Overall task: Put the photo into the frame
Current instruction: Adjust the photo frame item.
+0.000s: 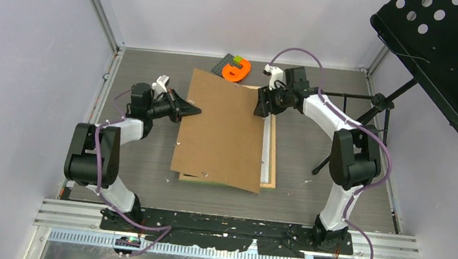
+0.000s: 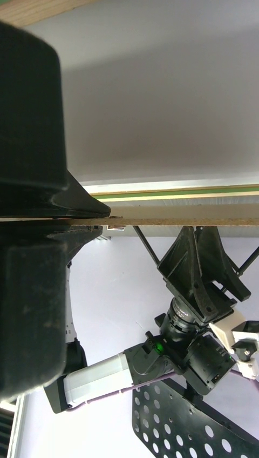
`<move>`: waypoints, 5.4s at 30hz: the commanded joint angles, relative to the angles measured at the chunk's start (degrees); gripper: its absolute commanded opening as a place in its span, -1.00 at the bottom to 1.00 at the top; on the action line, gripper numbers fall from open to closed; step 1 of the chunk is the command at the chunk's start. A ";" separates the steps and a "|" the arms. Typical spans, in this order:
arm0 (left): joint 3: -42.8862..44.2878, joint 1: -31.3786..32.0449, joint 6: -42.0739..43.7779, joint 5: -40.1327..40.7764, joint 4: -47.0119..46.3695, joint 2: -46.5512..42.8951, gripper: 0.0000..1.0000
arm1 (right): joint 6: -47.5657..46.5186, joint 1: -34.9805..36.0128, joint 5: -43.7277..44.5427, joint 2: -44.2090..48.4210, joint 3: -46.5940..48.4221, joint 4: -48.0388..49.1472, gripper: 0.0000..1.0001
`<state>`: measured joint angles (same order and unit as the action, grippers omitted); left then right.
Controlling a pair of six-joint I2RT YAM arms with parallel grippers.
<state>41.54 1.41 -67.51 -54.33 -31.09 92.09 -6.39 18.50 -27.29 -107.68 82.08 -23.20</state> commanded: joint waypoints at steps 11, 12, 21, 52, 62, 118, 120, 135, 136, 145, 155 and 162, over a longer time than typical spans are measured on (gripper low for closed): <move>1.01 0.17 -1.97 -1.34 -5.38 -1.19 -1.00 | -1.99 -0.31 -0.06 -0.21 -1.49 0.19 0.18; 1.00 0.15 -1.98 -1.34 -5.44 -1.29 -1.00 | -2.08 -0.31 -0.10 -0.23 -1.57 0.22 0.17; 1.00 0.17 -1.97 -1.50 -5.55 -1.70 -1.00 | -2.09 -0.31 -1.25 -1.13 -2.34 0.27 0.18; 1.26 0.16 -1.05 -1.60 -4.98 -1.65 -1.00 | -0.51 -0.30 -5.32 2.34 -5.88 0.21 0.15; 1.09 0.17 -0.96 -1.45 -4.61 -2.53 -1.00 | -2.00 -0.38 0.21 5.90 -7.10 -2.22 0.15; 1.36 -0.36 3.52 -0.23 0.86 -5.83 -1.00 | -12.76 5.87 -12.97 19.70 -26.99 -7.30 0.34; 1.37 -0.36 3.42 -0.21 0.86 -5.85 -1.00 | -12.79 5.81 -12.64 19.50 -26.76 -7.35 0.34; 1.44 -0.36 2.83 -0.42 0.63 -6.12 -1.00 | -12.68 6.53 -13.17 17.19 -26.68 -6.67 0.33; 1.44 -0.38 2.82 -0.36 0.58 -6.14 -1.00 | -12.55 6.62 -13.24 17.17 -26.65 -6.63 0.33; 1.46 -0.36 3.07 -0.35 0.60 -5.98 -1.00 | -12.02 8.10 -13.87 19.27 -27.33 -7.67 0.31; 1.50 -0.36 3.45 -0.06 1.10 -6.21 -1.00 | -12.47 9.33 -14.05 21.08 -27.87 -9.55 0.30; 1.44 -0.44 3.77 0.12 1.32 -6.40 -1.00 | -13.09 9.57 -14.22 21.97 -28.75 -10.81 0.28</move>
<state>41.54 1.32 -62.70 -52.75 -27.09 88.53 -18.39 27.66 -40.07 -88.47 53.65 -33.08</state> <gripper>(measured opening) 0.003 0.647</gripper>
